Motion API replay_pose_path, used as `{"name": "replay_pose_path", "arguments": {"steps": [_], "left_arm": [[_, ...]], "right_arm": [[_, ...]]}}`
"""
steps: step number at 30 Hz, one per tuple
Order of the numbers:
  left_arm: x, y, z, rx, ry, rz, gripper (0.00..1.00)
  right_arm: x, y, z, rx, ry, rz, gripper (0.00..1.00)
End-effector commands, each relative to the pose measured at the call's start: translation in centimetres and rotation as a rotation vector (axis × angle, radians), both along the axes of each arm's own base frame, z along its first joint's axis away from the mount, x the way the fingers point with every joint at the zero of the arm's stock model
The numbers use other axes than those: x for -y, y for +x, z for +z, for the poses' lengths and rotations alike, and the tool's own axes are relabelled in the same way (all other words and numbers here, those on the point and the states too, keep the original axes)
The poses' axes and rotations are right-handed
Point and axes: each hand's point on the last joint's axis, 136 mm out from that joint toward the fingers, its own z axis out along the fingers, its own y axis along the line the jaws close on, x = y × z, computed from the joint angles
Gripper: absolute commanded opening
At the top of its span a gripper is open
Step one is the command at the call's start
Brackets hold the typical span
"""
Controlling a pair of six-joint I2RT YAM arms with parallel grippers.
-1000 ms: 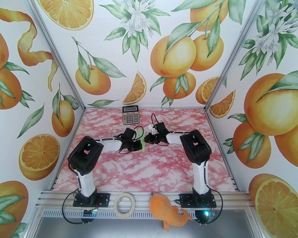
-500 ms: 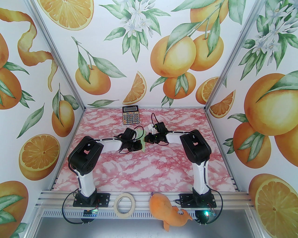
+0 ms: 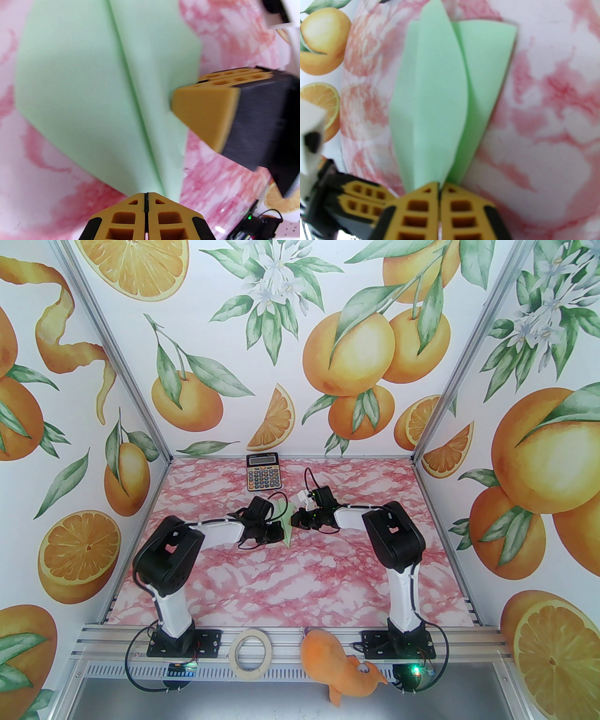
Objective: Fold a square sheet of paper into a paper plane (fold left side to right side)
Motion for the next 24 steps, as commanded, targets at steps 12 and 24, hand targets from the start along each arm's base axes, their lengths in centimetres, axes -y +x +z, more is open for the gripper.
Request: {"name": "replay_pose_path", "arguments": {"steps": [12, 24], "left_arm": [[3.8, -1.3, 1.9, 0.013, -0.162, -0.064, 0.07], [3.0, -2.0, 0.3, -0.006, -0.15, -0.051, 0.06]], "right_arm": [[0.6, -0.5, -2.5, -0.027, -0.05, -0.001, 0.06], [0.5, -0.4, -2.5, -0.027, -0.05, -0.003, 0.06]]}}
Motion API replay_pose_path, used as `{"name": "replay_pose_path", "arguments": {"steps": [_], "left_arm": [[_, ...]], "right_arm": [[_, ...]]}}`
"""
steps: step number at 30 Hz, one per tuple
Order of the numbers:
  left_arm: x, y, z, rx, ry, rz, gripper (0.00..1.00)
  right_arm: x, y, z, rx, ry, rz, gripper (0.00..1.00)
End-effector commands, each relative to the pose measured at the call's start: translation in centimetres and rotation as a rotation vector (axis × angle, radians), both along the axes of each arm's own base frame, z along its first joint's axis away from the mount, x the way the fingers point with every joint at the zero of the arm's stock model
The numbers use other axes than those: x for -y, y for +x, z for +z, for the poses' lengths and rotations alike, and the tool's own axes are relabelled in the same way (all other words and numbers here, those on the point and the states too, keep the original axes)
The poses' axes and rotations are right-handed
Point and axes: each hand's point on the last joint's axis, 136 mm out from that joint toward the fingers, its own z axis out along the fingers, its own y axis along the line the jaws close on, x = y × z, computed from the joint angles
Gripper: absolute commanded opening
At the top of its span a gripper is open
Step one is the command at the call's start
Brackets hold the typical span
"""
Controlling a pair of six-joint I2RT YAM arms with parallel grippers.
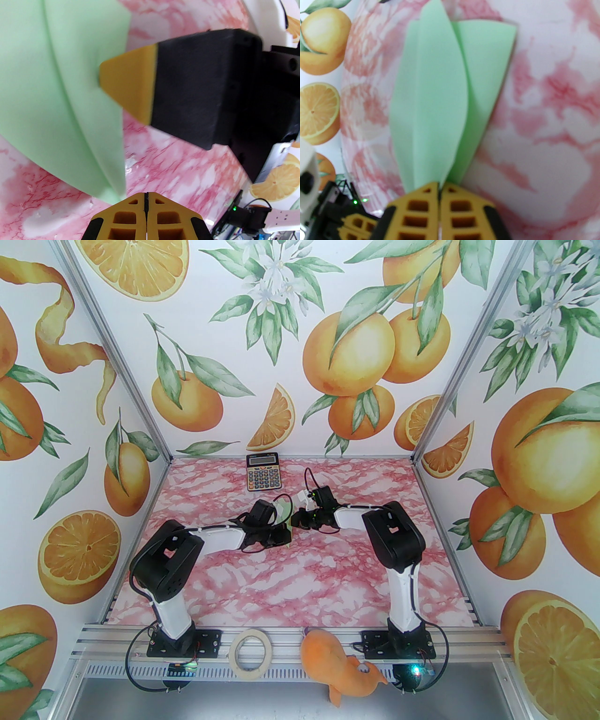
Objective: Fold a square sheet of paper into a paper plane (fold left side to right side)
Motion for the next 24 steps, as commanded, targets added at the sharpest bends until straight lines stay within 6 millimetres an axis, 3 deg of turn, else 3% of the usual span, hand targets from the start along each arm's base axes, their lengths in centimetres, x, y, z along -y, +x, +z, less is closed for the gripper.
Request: {"name": "replay_pose_path", "arguments": {"steps": [1, 24], "left_arm": [[0.0, 0.3, 0.2, 0.019, -0.024, 0.002, 0.06], [0.2, 0.1, -2.0, -0.021, -0.043, 0.004, 0.05]], "right_arm": [[0.5, -0.4, -2.4, -0.026, -0.049, -0.003, 0.06], [0.5, -0.4, -2.3, -0.024, -0.047, -0.002, 0.06]]}}
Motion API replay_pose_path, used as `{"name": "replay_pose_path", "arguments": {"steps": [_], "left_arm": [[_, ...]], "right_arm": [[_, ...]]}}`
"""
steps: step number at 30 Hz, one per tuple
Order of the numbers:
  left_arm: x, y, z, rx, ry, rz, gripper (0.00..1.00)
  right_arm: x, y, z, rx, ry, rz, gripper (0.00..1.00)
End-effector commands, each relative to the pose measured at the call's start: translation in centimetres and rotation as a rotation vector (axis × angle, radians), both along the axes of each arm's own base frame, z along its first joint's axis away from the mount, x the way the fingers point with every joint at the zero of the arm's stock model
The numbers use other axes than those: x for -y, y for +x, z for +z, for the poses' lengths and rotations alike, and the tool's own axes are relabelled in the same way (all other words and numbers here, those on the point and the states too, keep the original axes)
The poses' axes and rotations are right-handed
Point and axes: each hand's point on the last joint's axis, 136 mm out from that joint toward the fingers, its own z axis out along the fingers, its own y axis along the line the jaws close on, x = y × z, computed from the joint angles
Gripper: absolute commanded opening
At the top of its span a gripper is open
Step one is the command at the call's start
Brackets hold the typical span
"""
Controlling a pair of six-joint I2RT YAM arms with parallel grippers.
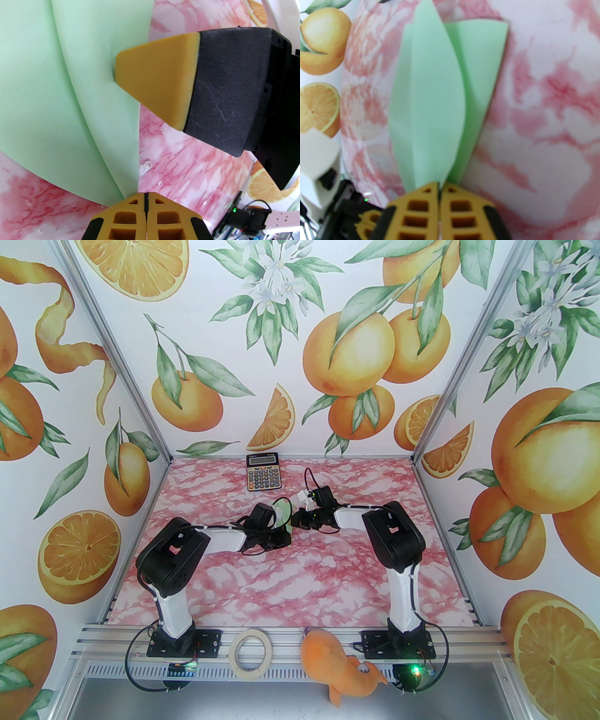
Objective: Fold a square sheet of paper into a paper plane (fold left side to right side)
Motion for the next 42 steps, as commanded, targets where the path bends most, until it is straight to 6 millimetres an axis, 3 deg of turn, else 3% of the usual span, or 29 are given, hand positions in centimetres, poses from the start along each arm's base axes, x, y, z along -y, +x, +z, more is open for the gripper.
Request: {"name": "replay_pose_path", "arguments": {"steps": [1, 12, 17, 20, 25, 33, 42], "left_arm": [[0.0, -0.1, -0.4, -0.004, -0.011, -0.003, 0.05], [-0.8, -0.5, -1.9, -0.04, 0.05, 0.0, 0.02], [-0.9, -0.3, -1.1, -0.022, 0.034, 0.008, 0.02], [-0.8, 1.5, 2.7, 0.047, -0.03, 0.026, 0.03], [-1.3, 3.7, 4.9, 0.083, -0.075, 0.055, 0.05], [-0.7, 5.3, 3.6, 0.063, -0.072, 0.052, 0.05], [-1.1, 5.5, 0.7, 0.018, -0.012, 0.064, 0.04]], "right_arm": [[0.5, -0.4, -2.3, -0.023, -0.048, -0.002, 0.06], [0.6, -0.5, -2.3, -0.023, -0.049, -0.002, 0.06], [0.6, -0.5, -2.3, -0.021, -0.05, -0.002, 0.06], [0.7, -0.6, -2.3, -0.021, -0.053, -0.005, 0.06], [0.7, -0.6, -2.3, -0.021, -0.053, -0.006, 0.06], [0.7, -0.7, -2.4, -0.026, -0.055, -0.005, 0.06], [0.6, -0.5, -2.3, -0.024, -0.053, -0.004, 0.06]]}}
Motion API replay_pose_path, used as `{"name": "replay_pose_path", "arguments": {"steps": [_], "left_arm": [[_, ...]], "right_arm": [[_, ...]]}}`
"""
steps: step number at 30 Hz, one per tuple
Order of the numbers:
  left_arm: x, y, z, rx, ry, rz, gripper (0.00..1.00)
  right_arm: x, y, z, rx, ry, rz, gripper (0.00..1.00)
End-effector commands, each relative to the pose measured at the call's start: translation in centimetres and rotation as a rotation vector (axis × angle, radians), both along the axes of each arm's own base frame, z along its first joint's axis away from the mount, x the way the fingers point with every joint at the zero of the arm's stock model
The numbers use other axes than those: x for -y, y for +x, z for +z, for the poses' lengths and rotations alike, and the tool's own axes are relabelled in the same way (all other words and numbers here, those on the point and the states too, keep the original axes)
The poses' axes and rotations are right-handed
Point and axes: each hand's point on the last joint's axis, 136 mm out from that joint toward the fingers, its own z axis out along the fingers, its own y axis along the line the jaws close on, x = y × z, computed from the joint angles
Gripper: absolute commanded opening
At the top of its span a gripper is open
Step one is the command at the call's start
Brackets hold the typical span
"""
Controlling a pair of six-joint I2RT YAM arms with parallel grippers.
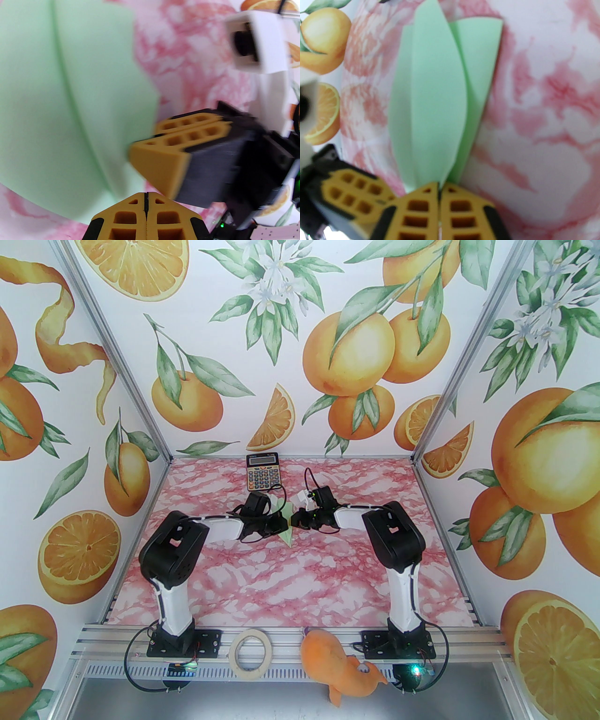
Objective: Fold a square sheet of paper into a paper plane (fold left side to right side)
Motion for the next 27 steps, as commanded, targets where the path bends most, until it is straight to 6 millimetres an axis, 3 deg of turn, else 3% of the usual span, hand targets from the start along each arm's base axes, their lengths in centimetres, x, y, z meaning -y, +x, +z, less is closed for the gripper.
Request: {"name": "replay_pose_path", "arguments": {"steps": [1, 6, 14, 21, 27], "left_arm": [[0.1, 0.6, -0.3, 0.006, 0.024, -0.008, 0.04], [-0.2, 0.5, -0.6, 0.002, 0.038, -0.008, 0.03], [-0.6, 2.7, 3.7, 0.085, 0.016, 0.002, 0.12], [-0.5, 5.1, 3.5, 0.09, 0.017, 0.006, 0.12], [-2.6, 4.7, 2.7, 0.093, 0.141, 0.028, 0.12]], "right_arm": [[0.6, -0.5, -2.3, -0.024, -0.053, -0.004, 0.06], [0.6, -0.6, -2.3, -0.024, -0.055, -0.002, 0.06], [0.5, -0.8, -2.4, -0.021, -0.063, 0.002, 0.06], [0.4, -0.9, -2.5, -0.024, -0.067, 0.004, 0.06], [0.5, -0.7, -2.0, -0.013, -0.066, 0.003, 0.06]]}}
